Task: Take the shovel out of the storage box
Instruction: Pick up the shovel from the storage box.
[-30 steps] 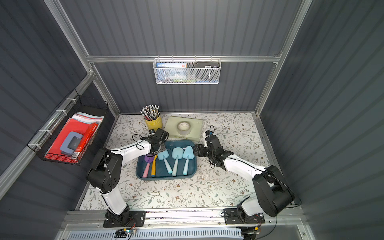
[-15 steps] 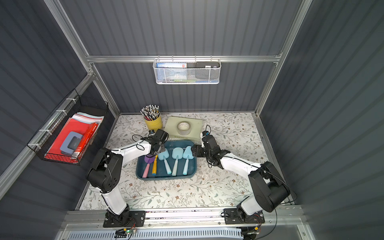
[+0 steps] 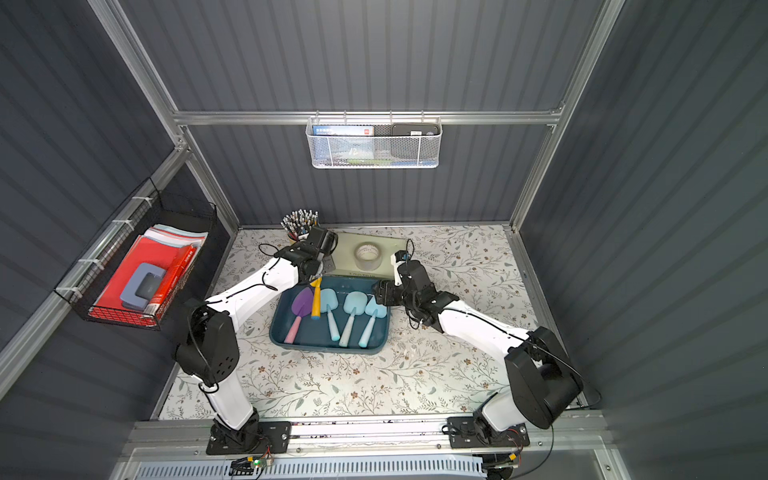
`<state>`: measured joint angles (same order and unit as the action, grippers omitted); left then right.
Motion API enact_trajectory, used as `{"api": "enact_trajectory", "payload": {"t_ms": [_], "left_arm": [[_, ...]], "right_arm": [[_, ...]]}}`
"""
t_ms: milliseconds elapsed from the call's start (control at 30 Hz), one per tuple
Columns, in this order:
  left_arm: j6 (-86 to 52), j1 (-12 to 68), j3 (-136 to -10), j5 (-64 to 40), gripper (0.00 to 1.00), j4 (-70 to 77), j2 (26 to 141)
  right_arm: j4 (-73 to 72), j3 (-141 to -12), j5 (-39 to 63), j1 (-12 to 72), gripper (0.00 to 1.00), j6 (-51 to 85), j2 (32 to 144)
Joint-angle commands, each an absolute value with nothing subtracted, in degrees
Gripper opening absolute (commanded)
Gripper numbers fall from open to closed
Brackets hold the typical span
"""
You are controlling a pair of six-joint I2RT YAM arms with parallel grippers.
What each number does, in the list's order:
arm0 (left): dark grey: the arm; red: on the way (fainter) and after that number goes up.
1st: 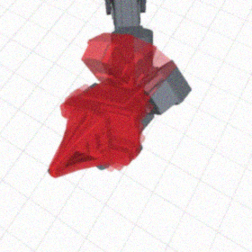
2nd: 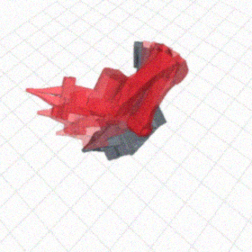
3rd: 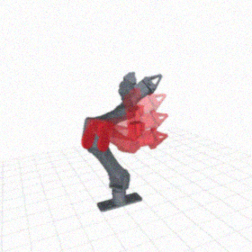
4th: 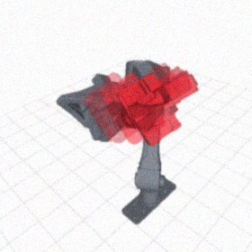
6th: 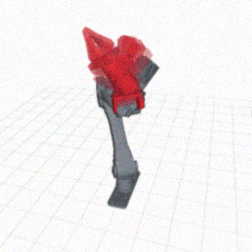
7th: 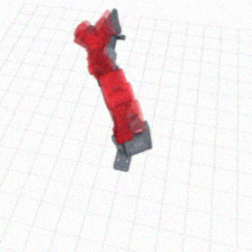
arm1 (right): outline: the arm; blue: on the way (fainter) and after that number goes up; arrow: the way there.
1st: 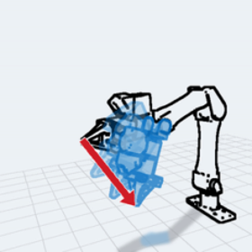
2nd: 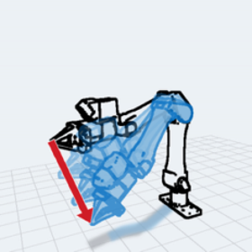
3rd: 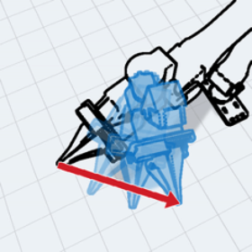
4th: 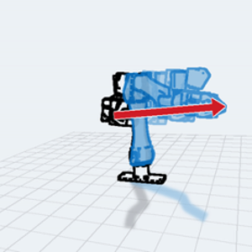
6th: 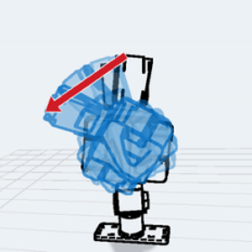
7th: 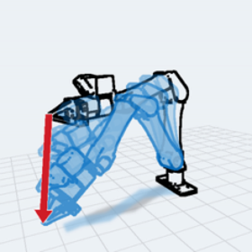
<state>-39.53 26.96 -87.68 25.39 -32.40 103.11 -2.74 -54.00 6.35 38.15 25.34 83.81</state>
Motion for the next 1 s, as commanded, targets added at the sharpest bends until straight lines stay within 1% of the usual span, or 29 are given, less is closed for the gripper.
{"api": "enact_trajectory", "payload": {"t_ms": [0,133,267,433,667,967], "left_arm": [[-36.9,27.2,-90.7,26.1,0.00,-36.4,102.0],[-37.0,27.2,-91.7,24.6,0.00,-34.8,102.8],[-37.2,27.2,-92.9,21.3,0.00,-30.4,103.3],[-36.9,27.2,-96.7,17.0,0.00,-27.7,104.6],[-37.0,27.4,-98.7,12.3,0.00,-25.5,105.8],[-37.6,28.6,-97.4,10.4,0.00,-25.4,105.7]], "right_arm": [[-2.9,-55.7,11.5,38.6,0.74,25.9,82.3],[-9.8,-54.4,21.0,38.9,0.75,29.2,81.8],[-15.5,-54.3,28.1,39.6,0.75,31.8,84.8],[-17.4,-55.9,30.1,41.2,0.75,32.2,89.1],[-19.2,-58.4,29.9,43.2,0.75,32.3,94.2],[-21.1,-60.6,26.7,43.7,0.75,31.6,97.4]]}}
